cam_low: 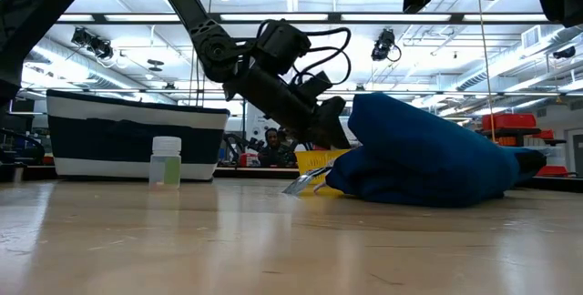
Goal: Pick & place medical supplies in basket/bin
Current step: Put the top right transparent pill bottle into the yellow bin, then put the top transparent pill bottle into the yellow bin
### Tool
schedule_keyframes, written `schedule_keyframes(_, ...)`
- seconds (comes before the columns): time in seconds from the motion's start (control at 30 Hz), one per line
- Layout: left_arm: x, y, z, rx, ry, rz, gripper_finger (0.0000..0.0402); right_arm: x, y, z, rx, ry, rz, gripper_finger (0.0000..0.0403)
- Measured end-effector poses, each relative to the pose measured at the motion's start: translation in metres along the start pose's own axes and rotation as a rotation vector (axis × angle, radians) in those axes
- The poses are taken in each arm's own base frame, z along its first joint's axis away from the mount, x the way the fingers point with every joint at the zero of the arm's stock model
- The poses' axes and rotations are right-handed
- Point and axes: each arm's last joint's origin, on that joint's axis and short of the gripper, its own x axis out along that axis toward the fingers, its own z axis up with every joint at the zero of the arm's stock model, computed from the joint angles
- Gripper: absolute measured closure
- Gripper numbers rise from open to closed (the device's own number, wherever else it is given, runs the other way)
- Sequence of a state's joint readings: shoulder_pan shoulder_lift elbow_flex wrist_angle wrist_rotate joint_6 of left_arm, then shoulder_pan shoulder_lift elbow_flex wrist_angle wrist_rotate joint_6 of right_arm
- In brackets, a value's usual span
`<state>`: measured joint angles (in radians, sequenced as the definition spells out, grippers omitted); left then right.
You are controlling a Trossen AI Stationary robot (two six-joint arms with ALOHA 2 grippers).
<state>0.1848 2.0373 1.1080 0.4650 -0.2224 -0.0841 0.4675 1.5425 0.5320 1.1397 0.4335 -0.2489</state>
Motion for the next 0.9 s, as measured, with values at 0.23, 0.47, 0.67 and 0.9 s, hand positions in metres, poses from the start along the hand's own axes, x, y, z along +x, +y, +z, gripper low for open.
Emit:
schedule_keyframes(0.23,0.0,-0.001,0.0,0.034,-0.001,-0.025,0.0194,0.0,0.0,0.0,-0.001,0.0,0.0,0.0298)
schedule_keyframes(0.47,0.0,-0.002,0.002,0.086,-0.024,-0.044,0.0185,0.0,0.0,0.0,0.0,0.0,0.001,0.0297)
schedule_keyframes(0.67,-0.011,-0.002,0.018,0.125,-0.057,-0.04,0.0178,0.0,0.001,0.0,0.0,0.001,0.004,0.0297)
schedule_keyframes(0.9,-0.043,-0.015,0.034,0.198,-0.139,-0.057,0.0183,-0.002,0.005,0.0,-0.004,0.003,0.024,0.0297)
